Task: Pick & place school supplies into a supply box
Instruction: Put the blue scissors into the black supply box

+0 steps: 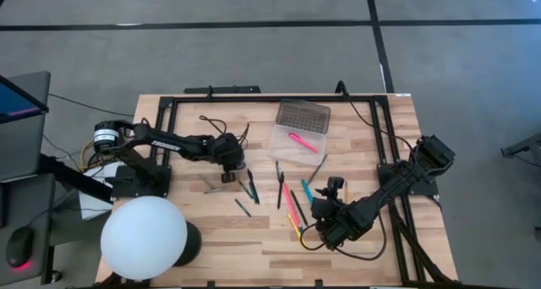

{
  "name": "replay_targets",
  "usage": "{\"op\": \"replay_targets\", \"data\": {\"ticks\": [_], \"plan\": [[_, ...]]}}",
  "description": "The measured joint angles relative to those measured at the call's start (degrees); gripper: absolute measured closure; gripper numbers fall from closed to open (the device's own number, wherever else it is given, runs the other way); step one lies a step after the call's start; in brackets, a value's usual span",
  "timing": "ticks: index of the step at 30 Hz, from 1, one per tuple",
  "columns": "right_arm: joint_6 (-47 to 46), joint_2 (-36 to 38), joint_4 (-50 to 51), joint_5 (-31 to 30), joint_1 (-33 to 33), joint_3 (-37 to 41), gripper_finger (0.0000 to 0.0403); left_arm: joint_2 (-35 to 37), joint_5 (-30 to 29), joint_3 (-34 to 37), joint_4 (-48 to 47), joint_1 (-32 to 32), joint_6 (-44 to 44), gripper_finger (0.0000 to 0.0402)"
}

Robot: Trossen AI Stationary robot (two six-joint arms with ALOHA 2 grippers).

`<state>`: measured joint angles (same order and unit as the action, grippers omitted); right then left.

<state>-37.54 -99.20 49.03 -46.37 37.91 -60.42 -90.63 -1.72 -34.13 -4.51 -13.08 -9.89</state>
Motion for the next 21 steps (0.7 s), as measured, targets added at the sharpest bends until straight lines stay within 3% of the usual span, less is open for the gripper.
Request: {"op": "replay_targets", "data": {"ticks": [21], "plan": [[-0.07, 0.00, -0.01, 0.15, 0.00, 0.00, 0.0272, -0.09, 1.61, -0.11, -1.38, -0.07, -0.12, 0.0305]]}}
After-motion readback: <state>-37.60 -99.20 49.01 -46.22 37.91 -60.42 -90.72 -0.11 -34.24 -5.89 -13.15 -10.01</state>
